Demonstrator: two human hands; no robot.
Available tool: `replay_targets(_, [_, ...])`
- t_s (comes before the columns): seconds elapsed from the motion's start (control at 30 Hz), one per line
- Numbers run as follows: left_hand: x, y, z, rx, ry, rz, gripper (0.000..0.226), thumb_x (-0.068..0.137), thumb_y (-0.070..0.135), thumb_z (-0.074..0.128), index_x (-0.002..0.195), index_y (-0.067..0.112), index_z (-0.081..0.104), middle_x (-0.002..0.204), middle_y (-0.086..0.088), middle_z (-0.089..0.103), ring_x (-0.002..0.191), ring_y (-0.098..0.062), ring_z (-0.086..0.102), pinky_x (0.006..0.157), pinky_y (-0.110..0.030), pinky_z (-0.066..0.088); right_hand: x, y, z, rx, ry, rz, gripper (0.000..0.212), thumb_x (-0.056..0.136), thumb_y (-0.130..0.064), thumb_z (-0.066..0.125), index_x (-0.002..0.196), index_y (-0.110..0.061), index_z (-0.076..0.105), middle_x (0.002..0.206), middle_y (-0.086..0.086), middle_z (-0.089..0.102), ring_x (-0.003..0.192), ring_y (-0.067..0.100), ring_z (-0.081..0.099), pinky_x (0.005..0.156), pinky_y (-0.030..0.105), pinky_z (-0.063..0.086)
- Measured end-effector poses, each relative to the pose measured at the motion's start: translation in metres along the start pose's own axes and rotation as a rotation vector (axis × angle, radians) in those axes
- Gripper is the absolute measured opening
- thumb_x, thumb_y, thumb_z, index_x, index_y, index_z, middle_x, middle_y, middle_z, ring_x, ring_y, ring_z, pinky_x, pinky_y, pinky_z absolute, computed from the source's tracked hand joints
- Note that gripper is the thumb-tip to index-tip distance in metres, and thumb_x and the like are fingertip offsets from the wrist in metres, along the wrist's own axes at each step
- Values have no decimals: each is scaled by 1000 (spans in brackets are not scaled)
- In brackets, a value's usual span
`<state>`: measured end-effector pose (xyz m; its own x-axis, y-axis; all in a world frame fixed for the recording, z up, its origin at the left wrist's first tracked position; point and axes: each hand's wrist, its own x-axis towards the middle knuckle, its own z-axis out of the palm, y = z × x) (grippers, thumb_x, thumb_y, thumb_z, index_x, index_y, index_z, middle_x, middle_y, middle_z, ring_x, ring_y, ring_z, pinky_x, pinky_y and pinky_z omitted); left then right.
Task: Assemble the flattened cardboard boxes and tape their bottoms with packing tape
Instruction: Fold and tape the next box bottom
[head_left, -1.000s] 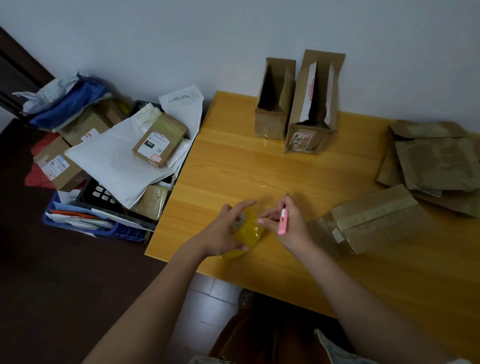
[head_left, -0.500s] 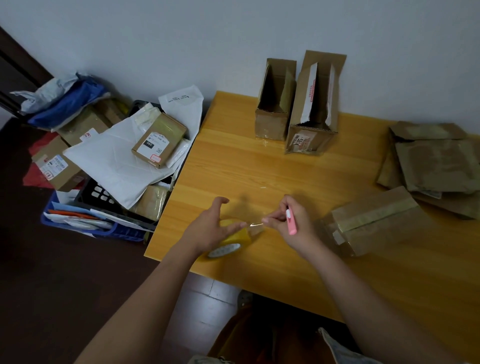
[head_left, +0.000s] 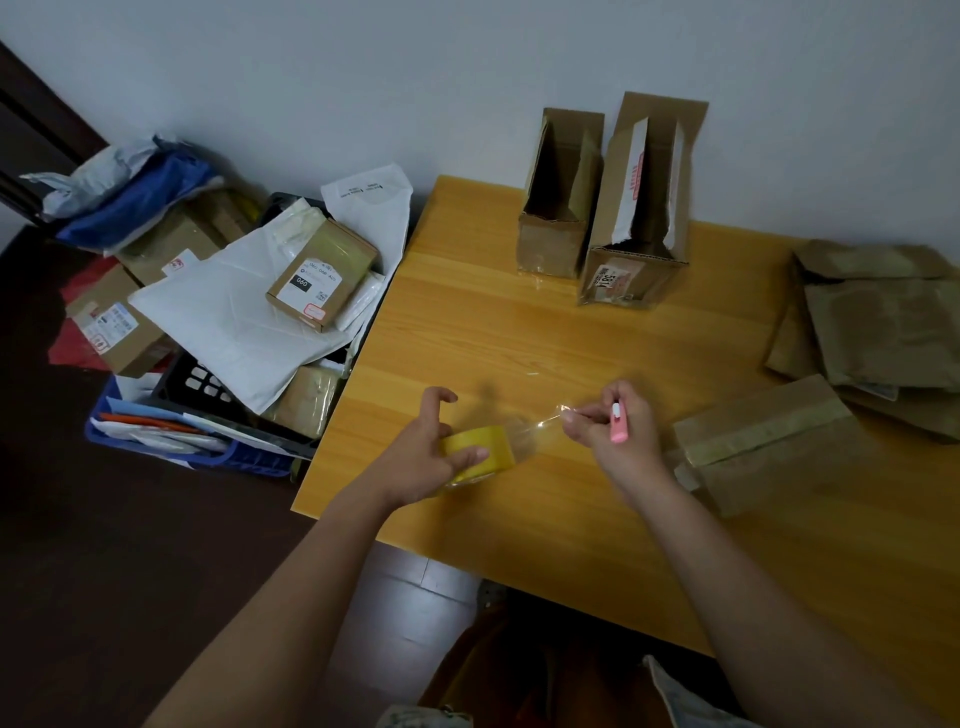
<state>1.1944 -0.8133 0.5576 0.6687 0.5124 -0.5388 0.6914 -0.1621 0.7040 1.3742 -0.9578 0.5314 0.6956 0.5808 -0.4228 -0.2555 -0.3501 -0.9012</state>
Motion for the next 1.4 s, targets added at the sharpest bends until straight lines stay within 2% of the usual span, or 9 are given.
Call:
replay_targets(0.13, [3,4,4,69,33,-21,69,88,37,68,136,22,21,127,-24,53,107,-24,52,76,-26,45,4,-1,-1,12,57,-15,40,81,11,67,79,-15,37,73,9,61,71,12,65,68,32,59])
replay_targets(0.3, [12,2,1,337,150,-30,79,79,59,67,132,21,24,99,-11,61,101,-28,61,84,-44,51,13,2,-5,-114,59,-55,41,79,1,75,79,-17,38,71,0,64,69,7,65,71,32,54])
replay_targets(0.47, [0,-13,-6,48,67,-64,79,77,54,72,135,30,25,124,-17,53,109,-25,54,93,-40,49,25,5,-4,-349,92,-58,59,60,-17,93,85,-18,39,76,-3,59,67,10,59,58,18,45])
replay_targets(0.53, [-1,-14,-1,8,76,-64,78,76,55,73,132,31,25,117,-14,55,100,-22,56,90,-42,51,28,10,-4,-431,103,-65,57,63,-10,91,87,-14,39,80,5,61,59,5,57,48,12,40])
replay_targets(0.67, [15,5,-4,356,213,-51,87,76,66,66,135,21,21,84,-3,57,78,-21,60,71,-38,52,33,27,4,-452,132,-54,42,78,7,75,89,-13,39,83,22,62,70,26,68,54,28,56])
replay_targets(0.8, [28,14,-2,609,207,-140,100,76,72,60,144,18,11,91,-2,60,81,-23,63,63,-35,50,40,28,17,-504,143,-27,57,66,-10,89,97,-10,41,81,13,64,73,26,64,63,39,52])
replay_targets(0.97, [43,20,-2,613,209,-140,105,75,71,63,147,19,8,80,2,54,78,-23,61,60,-34,47,53,30,23,-512,177,38,62,64,-13,90,101,-8,42,84,5,56,85,30,63,64,32,44])
replay_targets(1.2, [48,17,8,723,260,3,90,80,70,57,147,25,18,116,-1,61,99,-23,63,66,-32,46,63,45,44,-684,154,10,94,62,-25,92,130,4,33,90,14,57,88,33,64,70,41,52])
replay_targets(1.4, [49,12,8,655,304,101,63,90,64,47,140,26,39,126,-2,50,100,-23,60,74,-35,50,59,53,45,-1084,253,-131,79,66,-41,85,123,-11,41,117,10,57,112,29,44,88,39,39])
